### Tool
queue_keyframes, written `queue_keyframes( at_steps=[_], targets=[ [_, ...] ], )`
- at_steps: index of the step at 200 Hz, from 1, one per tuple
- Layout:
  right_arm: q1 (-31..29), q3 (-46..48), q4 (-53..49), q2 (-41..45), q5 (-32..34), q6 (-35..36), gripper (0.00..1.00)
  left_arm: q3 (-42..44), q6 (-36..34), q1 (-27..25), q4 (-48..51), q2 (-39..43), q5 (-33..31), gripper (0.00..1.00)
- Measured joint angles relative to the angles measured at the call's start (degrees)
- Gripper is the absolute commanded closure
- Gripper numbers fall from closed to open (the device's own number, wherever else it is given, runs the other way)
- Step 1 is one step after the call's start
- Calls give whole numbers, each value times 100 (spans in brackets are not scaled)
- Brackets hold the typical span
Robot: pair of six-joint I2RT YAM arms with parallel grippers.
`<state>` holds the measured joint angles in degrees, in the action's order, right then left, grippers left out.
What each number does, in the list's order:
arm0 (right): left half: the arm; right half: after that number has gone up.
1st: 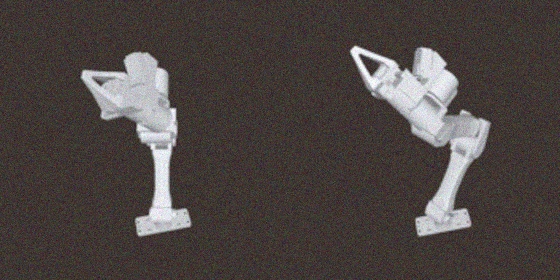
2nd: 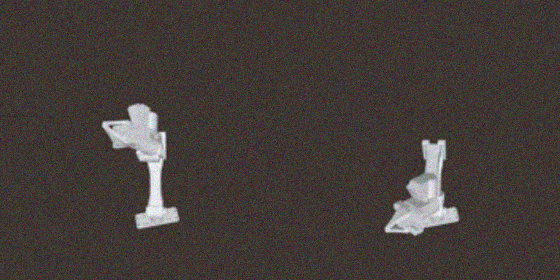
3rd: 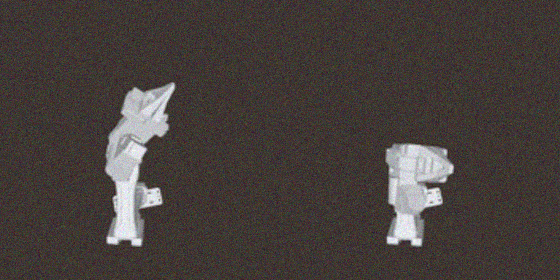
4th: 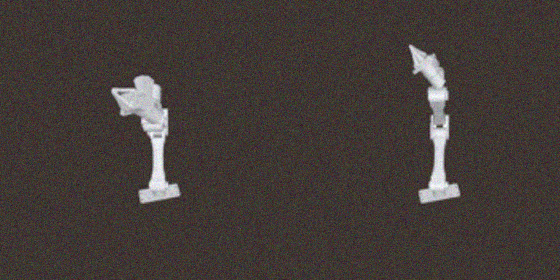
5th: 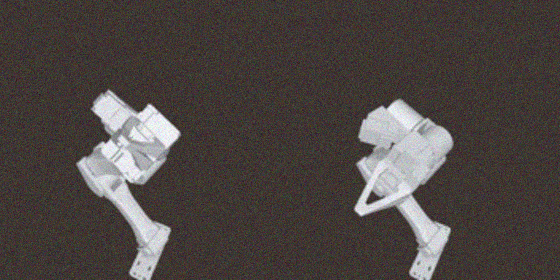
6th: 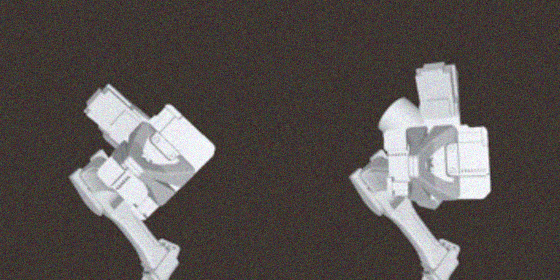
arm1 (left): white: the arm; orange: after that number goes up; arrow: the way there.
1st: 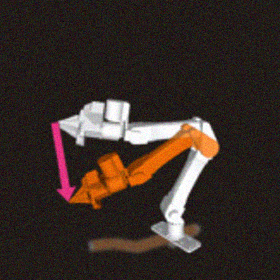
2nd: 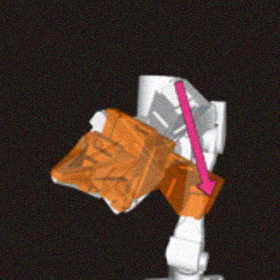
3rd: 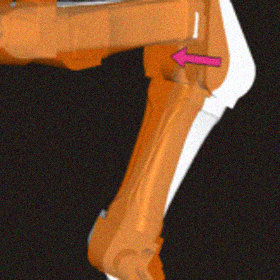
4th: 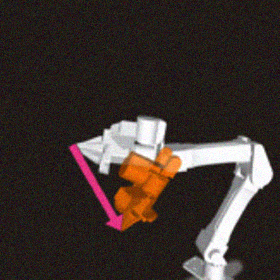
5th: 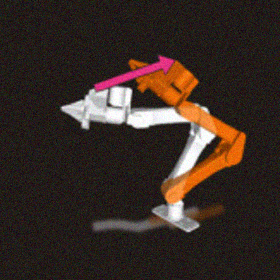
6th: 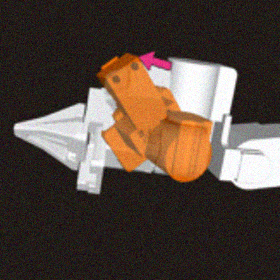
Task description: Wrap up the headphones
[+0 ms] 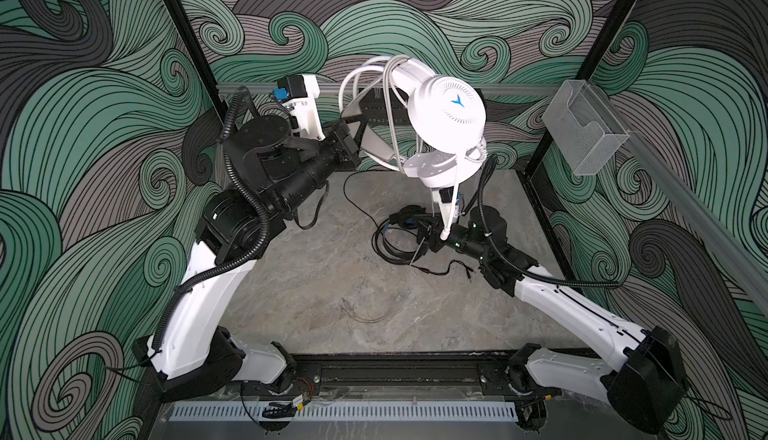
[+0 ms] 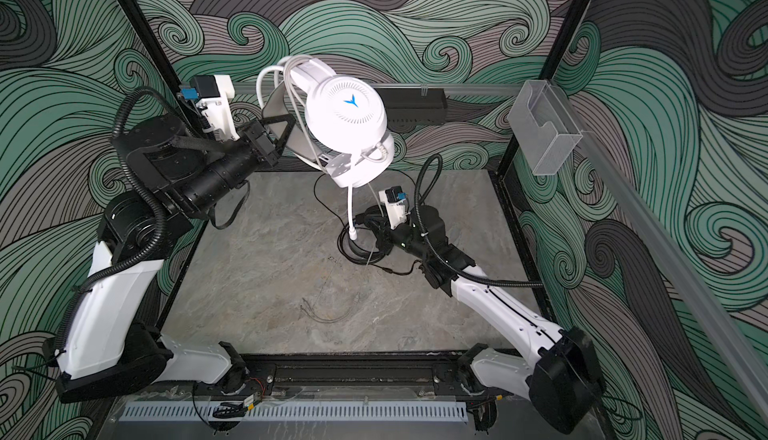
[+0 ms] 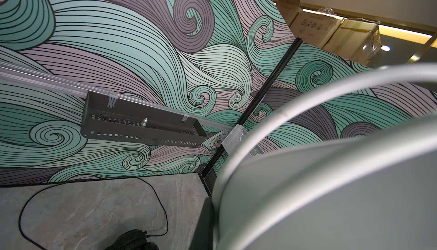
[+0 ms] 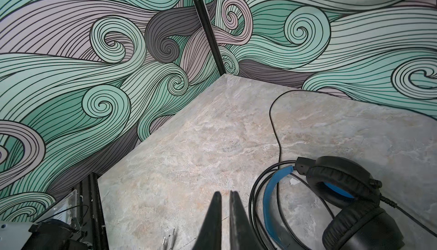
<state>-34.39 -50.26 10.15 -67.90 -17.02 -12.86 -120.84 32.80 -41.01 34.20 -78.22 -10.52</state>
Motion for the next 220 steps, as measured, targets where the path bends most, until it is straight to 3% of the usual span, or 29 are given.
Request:
queue_keyframes(
  at_steps=[74,116,167,220],
  targets=[
    [-249,-35,-332,35,142,345,100,280,584,125,-85,85,-892,100],
    [-793,-144,-811,131,514,846,100,280,935,372,-70,-61,-1303,100],
    [-1543,-437,-1491,166,1215,1550,100,433,1464,973,-57,-391,-1344,100],
    [-2138,-894,-2236,125,1845,2168,100,984,1158,1165,-153,-649,-1897,100]
  ],
)
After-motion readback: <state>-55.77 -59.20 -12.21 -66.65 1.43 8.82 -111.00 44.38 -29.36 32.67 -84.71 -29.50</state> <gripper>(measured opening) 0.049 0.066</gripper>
